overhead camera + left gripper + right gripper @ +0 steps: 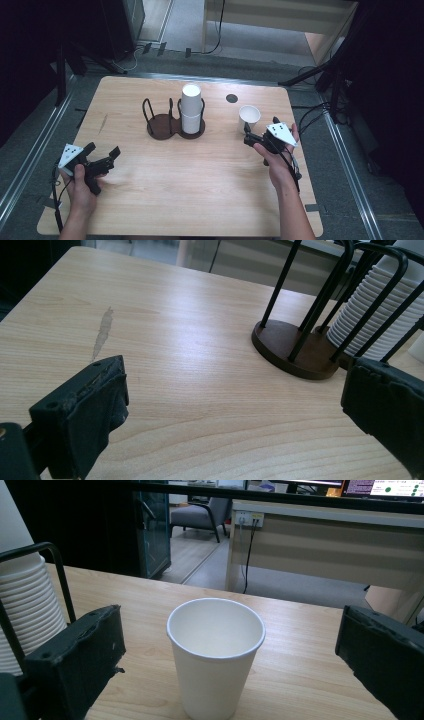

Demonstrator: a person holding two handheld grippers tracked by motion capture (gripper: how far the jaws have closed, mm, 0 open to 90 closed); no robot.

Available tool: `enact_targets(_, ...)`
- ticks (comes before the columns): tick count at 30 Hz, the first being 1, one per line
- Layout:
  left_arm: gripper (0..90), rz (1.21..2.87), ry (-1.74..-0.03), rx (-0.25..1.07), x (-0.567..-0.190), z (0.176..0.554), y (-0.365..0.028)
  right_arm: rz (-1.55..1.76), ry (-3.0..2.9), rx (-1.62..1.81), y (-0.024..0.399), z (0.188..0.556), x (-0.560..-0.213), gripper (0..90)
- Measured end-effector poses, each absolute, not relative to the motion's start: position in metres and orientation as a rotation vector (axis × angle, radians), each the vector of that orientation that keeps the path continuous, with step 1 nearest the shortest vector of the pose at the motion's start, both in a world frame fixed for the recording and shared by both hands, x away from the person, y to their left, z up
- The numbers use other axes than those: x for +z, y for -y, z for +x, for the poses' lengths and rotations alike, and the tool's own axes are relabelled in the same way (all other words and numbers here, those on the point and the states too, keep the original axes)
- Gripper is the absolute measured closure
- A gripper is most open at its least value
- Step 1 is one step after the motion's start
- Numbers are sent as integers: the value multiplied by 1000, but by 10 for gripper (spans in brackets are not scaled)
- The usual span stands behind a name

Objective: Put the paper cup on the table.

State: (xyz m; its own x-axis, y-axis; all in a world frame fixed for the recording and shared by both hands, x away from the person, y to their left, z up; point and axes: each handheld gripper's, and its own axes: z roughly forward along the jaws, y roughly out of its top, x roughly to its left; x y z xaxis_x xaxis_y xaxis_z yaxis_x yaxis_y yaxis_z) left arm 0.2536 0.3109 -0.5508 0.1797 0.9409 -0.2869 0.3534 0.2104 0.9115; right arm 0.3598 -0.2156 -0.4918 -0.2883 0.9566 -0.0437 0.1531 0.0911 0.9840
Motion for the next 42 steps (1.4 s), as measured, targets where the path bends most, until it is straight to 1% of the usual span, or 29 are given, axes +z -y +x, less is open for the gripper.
enact_targets(11, 0, 1348, -1375, 669, -551, 254, -311, 1128, -1566, 1291, 233, 340, -494, 0)
enact_targets(33, 0, 1358, -1372, 670, -551, 253, -310, 1181, -1537, 1280, 275, 300, -511, 0)
enact_targets(42, 0, 1361, -1371, 671, -551, 253, -310, 1212, -1533, 1238, 294, 285, -522, 0)
